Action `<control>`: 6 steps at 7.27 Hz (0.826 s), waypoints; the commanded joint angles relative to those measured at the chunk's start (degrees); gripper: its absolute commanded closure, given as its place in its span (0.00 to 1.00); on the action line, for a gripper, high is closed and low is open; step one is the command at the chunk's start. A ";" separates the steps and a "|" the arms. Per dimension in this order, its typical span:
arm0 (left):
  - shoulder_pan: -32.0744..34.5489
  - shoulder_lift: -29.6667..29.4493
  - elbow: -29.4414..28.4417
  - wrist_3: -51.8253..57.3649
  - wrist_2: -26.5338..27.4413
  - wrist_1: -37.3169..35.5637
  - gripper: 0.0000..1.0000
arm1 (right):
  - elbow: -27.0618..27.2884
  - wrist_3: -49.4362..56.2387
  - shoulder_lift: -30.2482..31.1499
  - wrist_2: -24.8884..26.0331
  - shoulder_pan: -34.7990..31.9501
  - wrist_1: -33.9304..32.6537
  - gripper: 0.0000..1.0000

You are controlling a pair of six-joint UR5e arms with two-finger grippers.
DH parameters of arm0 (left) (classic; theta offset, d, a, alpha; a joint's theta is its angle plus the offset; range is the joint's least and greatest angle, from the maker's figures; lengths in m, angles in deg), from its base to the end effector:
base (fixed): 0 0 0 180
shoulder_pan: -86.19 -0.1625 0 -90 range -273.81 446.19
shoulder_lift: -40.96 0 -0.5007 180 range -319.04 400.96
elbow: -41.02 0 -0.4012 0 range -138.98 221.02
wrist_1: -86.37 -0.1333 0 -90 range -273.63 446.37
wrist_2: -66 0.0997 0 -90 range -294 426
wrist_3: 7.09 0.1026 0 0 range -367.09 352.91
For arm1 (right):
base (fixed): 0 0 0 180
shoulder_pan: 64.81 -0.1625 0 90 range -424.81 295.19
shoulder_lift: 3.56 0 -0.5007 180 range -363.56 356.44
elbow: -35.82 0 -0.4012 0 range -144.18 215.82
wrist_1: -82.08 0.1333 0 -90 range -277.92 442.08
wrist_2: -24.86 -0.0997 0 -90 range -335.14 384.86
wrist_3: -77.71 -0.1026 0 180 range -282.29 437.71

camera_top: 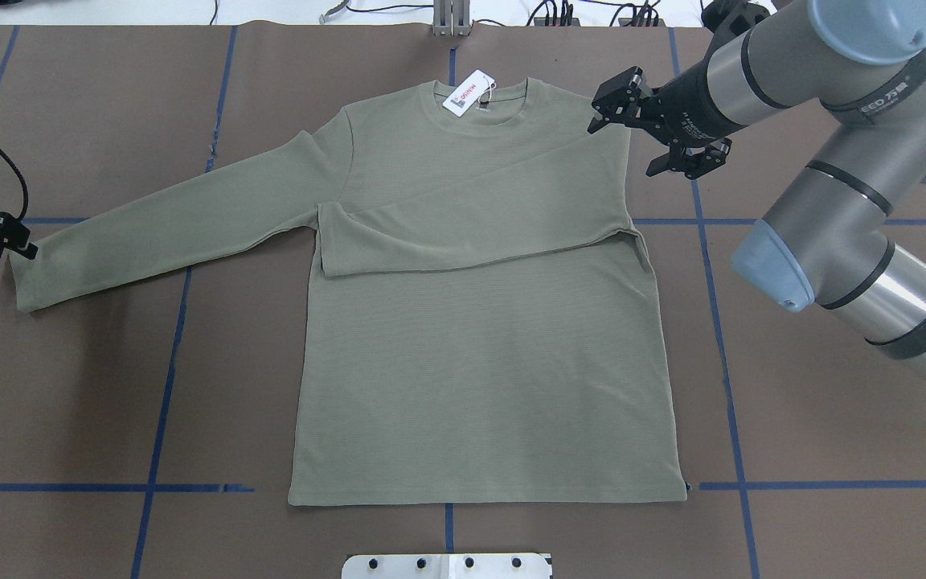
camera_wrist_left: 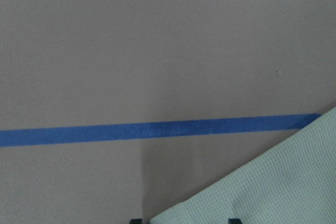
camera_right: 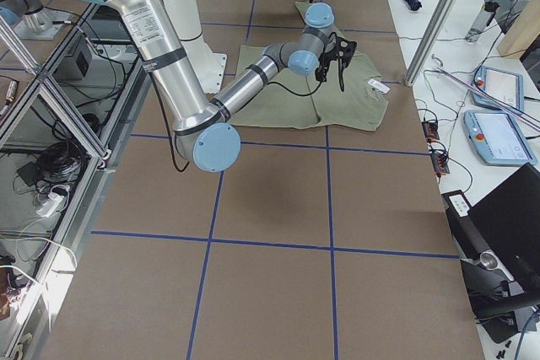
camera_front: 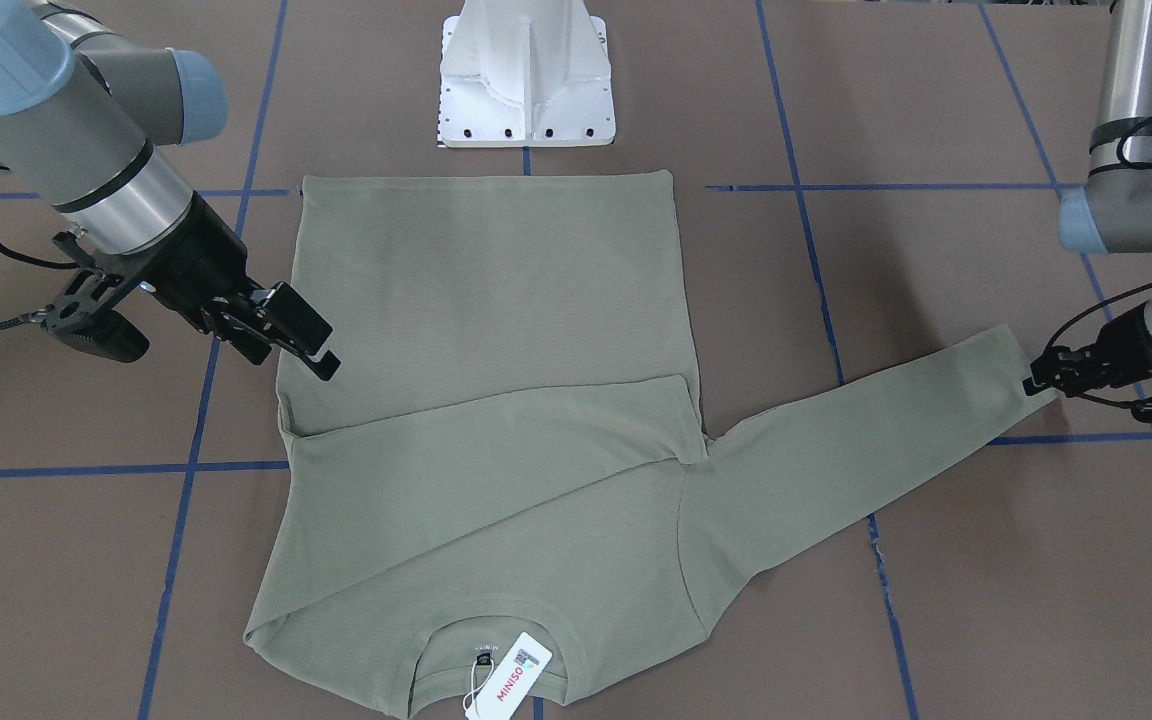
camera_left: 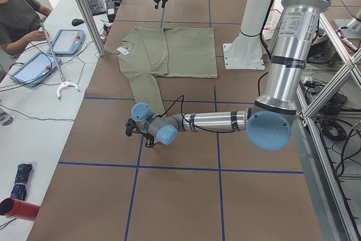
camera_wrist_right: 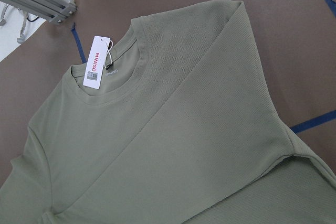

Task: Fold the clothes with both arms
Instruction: 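Release the sleeve and raise the right gripper away from the shirt, then grasp the other sleeve cuff with the left gripper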

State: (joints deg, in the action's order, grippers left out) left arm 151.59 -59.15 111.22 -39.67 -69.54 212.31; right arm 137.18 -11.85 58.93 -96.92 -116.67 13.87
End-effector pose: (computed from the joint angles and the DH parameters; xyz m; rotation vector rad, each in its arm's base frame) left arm 0.1971 -0.5747 0.7433 0.0072 0.8917 0.0521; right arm -0.3505 -0.5747 0.3106 0.0041 -1.1552 0.5038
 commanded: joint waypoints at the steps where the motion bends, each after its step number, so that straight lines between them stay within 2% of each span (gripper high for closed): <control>1: -0.09 0.00 -0.15 0.07 0.01 0.00 0.37 | 0.32 0.00 0.08 -0.12 0.00 0.00 0.00; 5: -0.44 -0.09 -0.42 0.07 0.01 0.00 0.38 | 0.41 0.00 0.17 -0.12 0.00 0.00 0.00; 6: -0.44 -0.09 -0.59 0.07 0.01 0.00 0.57 | 0.41 0.00 0.17 -0.12 0.00 0.00 0.00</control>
State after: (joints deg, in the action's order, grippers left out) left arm 151.18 -59.22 110.77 -39.61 -69.53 212.31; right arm 137.57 -11.85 59.10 -97.04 -116.69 13.87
